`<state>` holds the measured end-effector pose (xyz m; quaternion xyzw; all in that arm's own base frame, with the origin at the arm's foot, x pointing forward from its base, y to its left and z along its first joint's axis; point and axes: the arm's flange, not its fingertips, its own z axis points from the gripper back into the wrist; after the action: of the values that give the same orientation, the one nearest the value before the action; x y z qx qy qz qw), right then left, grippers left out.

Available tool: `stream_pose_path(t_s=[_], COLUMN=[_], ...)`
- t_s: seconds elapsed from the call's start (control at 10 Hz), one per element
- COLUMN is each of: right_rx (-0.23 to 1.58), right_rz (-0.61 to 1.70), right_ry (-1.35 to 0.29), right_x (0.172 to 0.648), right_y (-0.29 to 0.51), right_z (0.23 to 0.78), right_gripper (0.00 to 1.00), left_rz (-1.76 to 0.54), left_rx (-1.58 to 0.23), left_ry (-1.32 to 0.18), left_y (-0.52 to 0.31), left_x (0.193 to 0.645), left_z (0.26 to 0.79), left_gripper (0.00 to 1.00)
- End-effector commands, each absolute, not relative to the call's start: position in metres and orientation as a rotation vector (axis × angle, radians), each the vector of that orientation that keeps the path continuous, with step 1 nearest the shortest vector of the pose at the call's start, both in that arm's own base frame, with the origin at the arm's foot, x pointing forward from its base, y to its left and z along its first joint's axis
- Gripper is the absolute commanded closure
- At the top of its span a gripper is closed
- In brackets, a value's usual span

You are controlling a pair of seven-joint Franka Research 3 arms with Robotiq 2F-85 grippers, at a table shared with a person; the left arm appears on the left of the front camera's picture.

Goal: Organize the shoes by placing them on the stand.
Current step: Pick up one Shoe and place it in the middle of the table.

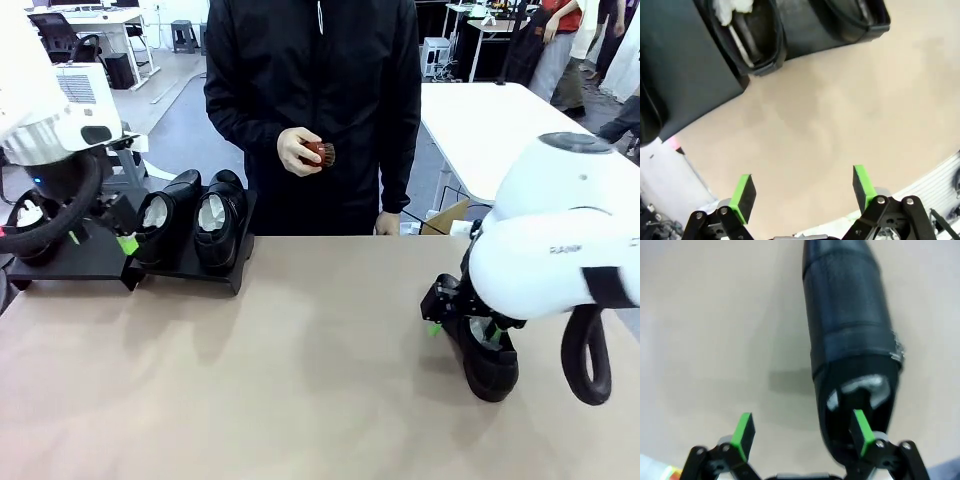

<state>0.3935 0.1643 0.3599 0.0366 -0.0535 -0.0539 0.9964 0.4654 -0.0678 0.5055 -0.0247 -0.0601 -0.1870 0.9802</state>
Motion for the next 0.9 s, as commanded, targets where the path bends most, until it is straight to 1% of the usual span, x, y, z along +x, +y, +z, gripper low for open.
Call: stream_pose_path(t_s=[0.0,0.2,0.5,0.6,0.8], right_rx=[0.052,0.043,-0.006,-0.032,-0.064], right_rz=[-0.051,-0.027,0.075,0.094,0.095], right_ry=[-0.114,-0.103,-0.100,-0.112,-0.081], right_x=[0.416,0.424,0.420,0.417,0.406], right_y=[0.168,0.171,0.182,0.180,0.180], right_z=[0.353,0.349,0.348,0.351,0.357], right_gripper=[0.00,0.00,0.00,0.11,0.51], left_rz=[-0.375,-0.375,-0.375,-0.375,-0.375], left_rx=[-0.053,-0.053,-0.053,-0.053,-0.053], left_ry=[-0.150,-0.150,-0.150,-0.150,-0.150], left_y=[-0.076,-0.076,-0.076,-0.076,-0.076], left_x=[0.466,0.466,0.466,0.466,0.466], left_z=[0.502,0.502,0.502,0.502,0.502], left_gripper=[0.00,0.00,0.00,0.00,0.00])
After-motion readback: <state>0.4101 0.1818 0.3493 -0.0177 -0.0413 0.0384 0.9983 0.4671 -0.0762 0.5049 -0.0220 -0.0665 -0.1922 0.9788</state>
